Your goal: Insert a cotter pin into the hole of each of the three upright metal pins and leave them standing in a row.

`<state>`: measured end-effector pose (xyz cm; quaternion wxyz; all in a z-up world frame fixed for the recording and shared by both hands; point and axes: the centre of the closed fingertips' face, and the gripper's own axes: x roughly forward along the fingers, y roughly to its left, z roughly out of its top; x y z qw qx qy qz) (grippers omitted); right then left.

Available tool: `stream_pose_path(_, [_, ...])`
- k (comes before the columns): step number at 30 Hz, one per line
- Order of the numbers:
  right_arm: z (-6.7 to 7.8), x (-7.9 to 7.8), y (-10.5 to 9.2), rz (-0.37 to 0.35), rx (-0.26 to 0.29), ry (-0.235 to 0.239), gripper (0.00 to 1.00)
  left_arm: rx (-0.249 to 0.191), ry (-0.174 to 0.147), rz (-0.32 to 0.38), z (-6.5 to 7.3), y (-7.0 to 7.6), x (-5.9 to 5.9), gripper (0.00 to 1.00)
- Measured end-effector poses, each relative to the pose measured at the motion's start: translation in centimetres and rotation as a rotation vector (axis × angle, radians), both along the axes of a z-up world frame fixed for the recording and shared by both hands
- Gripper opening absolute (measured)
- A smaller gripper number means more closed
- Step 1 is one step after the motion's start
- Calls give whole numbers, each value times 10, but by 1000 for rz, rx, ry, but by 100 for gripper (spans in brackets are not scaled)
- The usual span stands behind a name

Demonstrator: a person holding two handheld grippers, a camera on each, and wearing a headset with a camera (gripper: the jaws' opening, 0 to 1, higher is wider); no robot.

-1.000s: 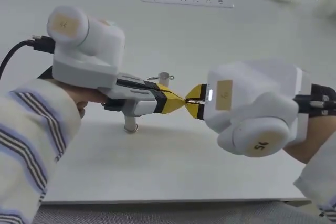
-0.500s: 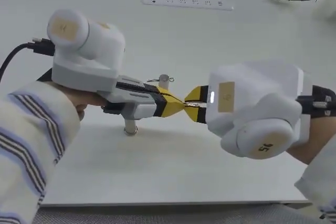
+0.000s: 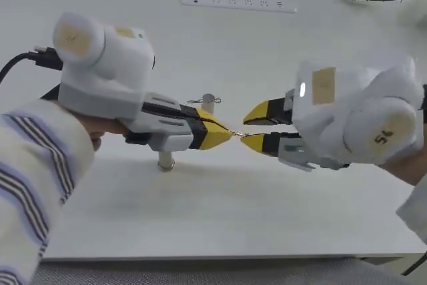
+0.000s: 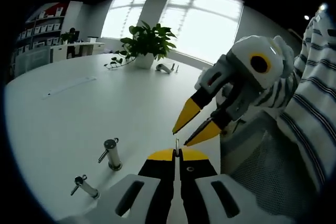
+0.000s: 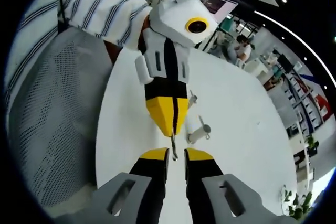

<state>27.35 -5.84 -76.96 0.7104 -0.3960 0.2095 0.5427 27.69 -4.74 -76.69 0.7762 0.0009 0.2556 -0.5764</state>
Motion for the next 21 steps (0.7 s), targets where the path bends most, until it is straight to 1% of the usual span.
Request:
stream_pose_path(1, [-2,-2,-1,-7,13,45,13,-6,-19,-15,2,-1,-1,0])
stream_pose_path(2, [-1,-1,-2,-13,23,50,13,-8,-30,-19,2,0,-1,0])
stream_pose_path(3, [-1,0,-3,-5,24,56,14,-7,-29,-23,2,0,-2,0])
stream_pose_path(4, [-3,-4,-4,-8,40,108,14,-5,-52,-39,3,0,-3,0])
stream_pose_path(5, [-3,-4,-4,-17,51,129,14,-5,-54,-43,3,0,-4,0])
stream_pose_path(6, [-3,-5,-4,-6,64,148,14,-4,-68,-54,4,0,-5,0])
stream_pose_path(7, [-5,-5,-5,-8,73,178,14,-4,-75,-64,5,0,-7,0])
stream_pose_path(8, [-6,-3,-6,-15,80,186,14,-4,-104,-86,6,0,-8,0])
stream_pose_path(9, [-5,-3,-6,-12,91,196,14,-7,-116,-98,7,-1,-9,0])
stream_pose_path(10, [-6,-5,-5,-12,96,220,14,-7,-123,-107,8,-1,-11,0])
stream_pose_path(12, [-7,-4,-5,-4,110,241,14,-11,-141,-123,10,-1,-13,0])
stream_pose_path(13, [-7,-7,-3,3,122,265,14,-11,-147,-130,10,-1,-14,0])
stream_pose_path(14, [-7,-8,-2,2,128,273,14,-14,-146,-133,10,-1,-14,0])
stream_pose_path(16, [-8,-9,-1,2,124,274,13,-12,-154,-147,10,-1,-15,0])
stream_pose_path(17, [-8,-9,-1,3,120,274,13,-10,-162,-153,10,-1,-16,0])
stream_pose_path(18, [-9,-9,-1,4,119,282,13,-9,-164,-160,9,-1,-17,0])
stream_pose_path(19, [-10,-10,-1,4,118,287,13,-10,-173,-170,10,-1,-18,0])
stream_pose_path(21, [-12,-13,0,9,116,299,13,-15,-170,-172,10,-1,-19,0])
